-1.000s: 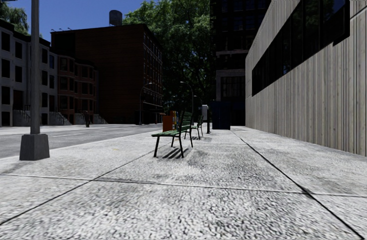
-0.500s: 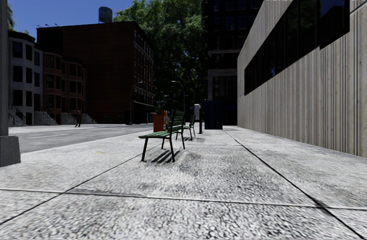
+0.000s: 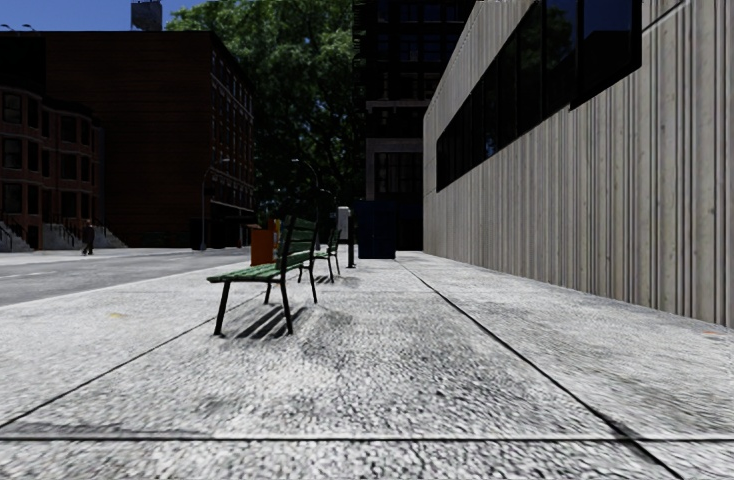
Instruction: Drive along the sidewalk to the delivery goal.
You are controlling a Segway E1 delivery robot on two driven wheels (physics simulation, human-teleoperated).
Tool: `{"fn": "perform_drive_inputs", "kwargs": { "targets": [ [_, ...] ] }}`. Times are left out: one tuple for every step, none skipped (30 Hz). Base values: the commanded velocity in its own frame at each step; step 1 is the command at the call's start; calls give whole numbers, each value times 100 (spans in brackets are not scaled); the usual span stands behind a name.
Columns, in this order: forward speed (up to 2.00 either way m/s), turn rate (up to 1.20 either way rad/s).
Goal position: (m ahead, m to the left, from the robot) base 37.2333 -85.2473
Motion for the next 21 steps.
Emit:
{"fn": "perform_drive_inputs", "kwargs": {
  "targets": [
    [69, -93],
    [69, -108],
    [68, -114],
    [68, -32],
    [68, 0],
    [68, 0],
    [68, 0],
    [68, 0],
    [68, 0],
    [68, 0],
    [68, 0],
    [68, 0],
    [68, 0],
    [68, 0],
    [68, 0],
    [68, 0],
    [68, 0],
    [69, 0],
    [69, 0],
    [69, 24],
    [69, 47]
  ]
}}
